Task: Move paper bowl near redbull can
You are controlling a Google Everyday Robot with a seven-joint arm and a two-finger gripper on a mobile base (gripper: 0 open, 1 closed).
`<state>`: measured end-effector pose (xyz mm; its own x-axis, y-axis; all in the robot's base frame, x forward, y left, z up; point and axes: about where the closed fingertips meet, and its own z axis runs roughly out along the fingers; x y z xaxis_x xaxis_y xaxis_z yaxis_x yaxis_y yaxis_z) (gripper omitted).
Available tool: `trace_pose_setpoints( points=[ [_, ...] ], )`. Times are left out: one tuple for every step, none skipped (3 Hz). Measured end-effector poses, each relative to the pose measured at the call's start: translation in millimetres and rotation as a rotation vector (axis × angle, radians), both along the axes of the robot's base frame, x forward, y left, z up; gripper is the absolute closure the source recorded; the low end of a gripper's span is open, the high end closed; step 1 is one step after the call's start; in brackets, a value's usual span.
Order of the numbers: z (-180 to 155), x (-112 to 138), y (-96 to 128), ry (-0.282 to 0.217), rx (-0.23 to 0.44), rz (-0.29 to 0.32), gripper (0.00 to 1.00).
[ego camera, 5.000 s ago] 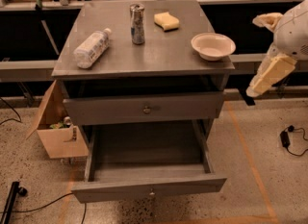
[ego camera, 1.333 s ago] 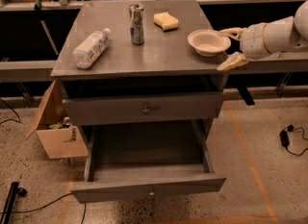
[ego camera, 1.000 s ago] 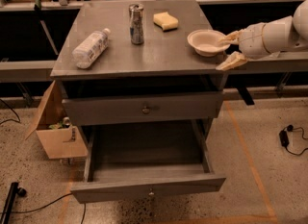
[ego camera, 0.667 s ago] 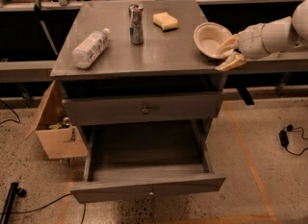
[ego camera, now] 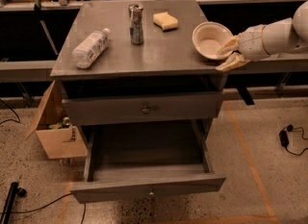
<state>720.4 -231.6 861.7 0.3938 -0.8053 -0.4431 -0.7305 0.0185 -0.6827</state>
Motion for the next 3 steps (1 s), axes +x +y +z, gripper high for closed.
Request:
trace_pose_setpoints(
  points=[
    [0.0,-0.5,0.0,0.0,0.0,0.0,1.0],
    [0.1,-3.0,-0.1,0.0,0.0,0.0,0.82],
    [33.6,-2.1,-2.5,0.001,-0.052,-0.01,0.59]
  ],
)
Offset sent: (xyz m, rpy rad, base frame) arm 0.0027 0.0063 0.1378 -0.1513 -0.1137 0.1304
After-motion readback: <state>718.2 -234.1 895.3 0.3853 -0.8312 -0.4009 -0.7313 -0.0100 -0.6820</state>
